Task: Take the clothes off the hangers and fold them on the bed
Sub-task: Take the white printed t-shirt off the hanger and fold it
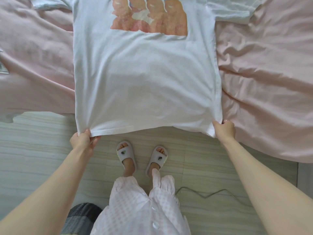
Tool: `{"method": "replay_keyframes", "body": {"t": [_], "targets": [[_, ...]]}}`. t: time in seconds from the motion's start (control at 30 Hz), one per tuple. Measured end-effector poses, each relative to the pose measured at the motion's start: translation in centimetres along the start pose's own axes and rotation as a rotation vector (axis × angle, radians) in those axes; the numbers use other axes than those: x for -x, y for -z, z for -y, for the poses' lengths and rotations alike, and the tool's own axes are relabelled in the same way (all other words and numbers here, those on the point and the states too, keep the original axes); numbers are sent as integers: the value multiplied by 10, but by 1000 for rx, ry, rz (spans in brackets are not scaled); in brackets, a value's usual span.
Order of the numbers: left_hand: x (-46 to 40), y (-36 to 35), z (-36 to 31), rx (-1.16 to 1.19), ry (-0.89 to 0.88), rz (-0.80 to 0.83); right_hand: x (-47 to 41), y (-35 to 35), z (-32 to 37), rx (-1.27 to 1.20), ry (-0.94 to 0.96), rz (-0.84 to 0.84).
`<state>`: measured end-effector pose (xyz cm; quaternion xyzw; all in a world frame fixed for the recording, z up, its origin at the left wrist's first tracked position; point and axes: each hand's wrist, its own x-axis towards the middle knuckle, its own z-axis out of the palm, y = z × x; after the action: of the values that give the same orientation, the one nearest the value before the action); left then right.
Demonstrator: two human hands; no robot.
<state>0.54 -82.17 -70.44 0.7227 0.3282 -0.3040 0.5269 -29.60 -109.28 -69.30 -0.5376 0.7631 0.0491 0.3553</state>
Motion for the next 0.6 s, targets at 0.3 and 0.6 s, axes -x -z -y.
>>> {"method": "replay_keyframes", "body": {"t": [0.3, 0.6], "targets": [[2, 4, -7, -135, 30, -164, 3, 13, -5, 170, -34, -13], [15, -3, -18, -314, 2, -27, 32, 10, 57, 327, 206, -91]]}}
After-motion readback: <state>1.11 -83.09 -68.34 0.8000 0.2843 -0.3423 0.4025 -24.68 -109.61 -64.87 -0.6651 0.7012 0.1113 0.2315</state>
